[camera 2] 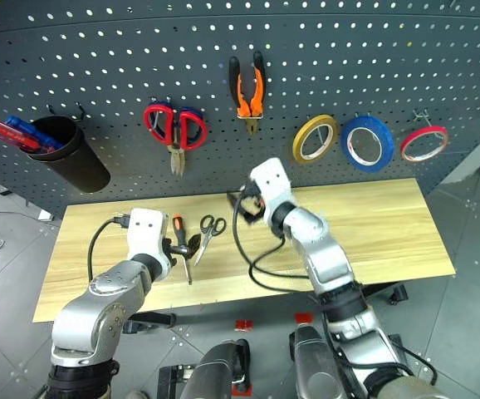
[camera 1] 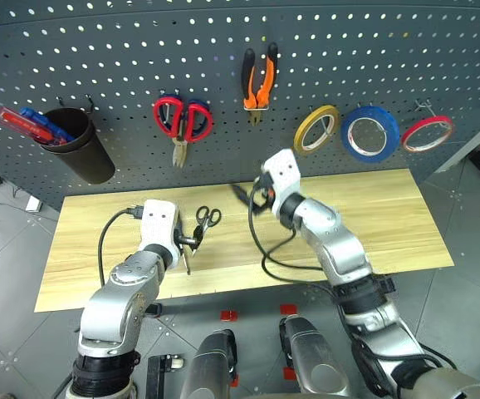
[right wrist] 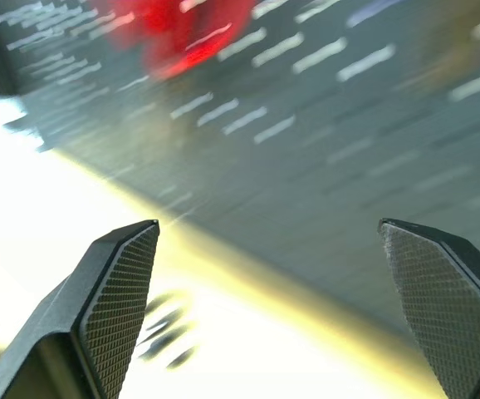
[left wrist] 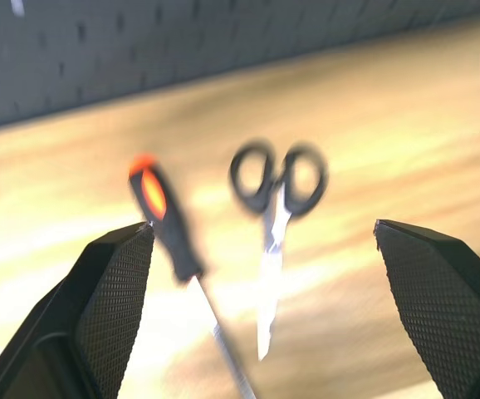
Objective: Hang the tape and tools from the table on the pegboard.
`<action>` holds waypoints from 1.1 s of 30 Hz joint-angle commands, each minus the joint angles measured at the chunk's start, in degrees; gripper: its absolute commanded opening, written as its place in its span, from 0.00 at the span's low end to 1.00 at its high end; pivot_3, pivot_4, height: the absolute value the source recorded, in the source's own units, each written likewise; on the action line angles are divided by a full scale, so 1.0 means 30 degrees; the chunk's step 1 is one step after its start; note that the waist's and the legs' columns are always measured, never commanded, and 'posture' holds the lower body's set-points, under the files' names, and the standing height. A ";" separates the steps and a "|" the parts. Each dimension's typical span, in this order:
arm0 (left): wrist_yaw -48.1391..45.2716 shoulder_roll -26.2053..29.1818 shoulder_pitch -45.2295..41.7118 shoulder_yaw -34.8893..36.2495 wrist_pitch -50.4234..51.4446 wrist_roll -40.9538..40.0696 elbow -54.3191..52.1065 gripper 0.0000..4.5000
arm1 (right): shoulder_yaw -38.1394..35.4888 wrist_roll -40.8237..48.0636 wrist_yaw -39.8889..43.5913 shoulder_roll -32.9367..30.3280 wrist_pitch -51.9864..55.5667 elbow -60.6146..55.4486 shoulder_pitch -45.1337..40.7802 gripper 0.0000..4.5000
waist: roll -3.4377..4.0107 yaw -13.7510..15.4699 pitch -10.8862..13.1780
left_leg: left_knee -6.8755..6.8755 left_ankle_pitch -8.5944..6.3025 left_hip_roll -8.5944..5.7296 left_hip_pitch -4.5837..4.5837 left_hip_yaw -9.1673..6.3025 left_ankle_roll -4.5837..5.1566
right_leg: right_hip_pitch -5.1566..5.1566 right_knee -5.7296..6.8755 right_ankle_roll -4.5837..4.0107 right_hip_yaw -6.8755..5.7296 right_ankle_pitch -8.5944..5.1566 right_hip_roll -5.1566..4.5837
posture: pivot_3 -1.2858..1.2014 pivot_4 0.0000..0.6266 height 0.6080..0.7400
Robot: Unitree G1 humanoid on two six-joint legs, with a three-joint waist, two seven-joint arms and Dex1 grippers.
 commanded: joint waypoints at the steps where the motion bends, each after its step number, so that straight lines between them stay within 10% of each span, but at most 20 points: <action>1: -0.0817 0.0215 -0.1288 -0.0935 0.0283 0.0454 0.1838 0.99 | 0.1040 0.1692 0.1919 -0.1101 0.3175 -0.4118 0.0315 1.00 | 0.0014 0.0007 0.0015 | 0.0002 0.0001 -0.0001 0.0002 -0.0003 -0.0002 | 0.0001 0.0004 0.0000 -0.0004 0.0002 0.0000 | 0.43 0.53 1.00; 19: -0.3723 -0.0700 -0.6558 -0.2772 -0.1193 0.2242 1.4361 0.99 | 0.1293 0.3701 0.2215 -0.2350 0.6798 -0.6255 0.0645 1.00 | -0.0045 0.0000 0.0049 | -0.0001 0.0008 -0.0006 -0.0031 -0.0036 -0.0021 | -0.0022 -0.0030 -0.0004 -0.0053 0.0007 -0.0024 | 0.42 0.52 1.00; 33: -0.4956 -0.0740 -0.6644 -0.2662 -0.3480 0.3368 1.7041 0.09 | -0.0356 0.4138 0.1332 -0.2555 0.7860 -0.4917 -0.0192 1.00 | -0.0027 -0.0011 0.0037 | 0.0001 0.0010 -0.0010 0.0064 -0.0031 -0.0022 | 0.0055 -0.0012 0.0013 -0.0052 0.0018 -0.0036 | 0.42 0.51 1.00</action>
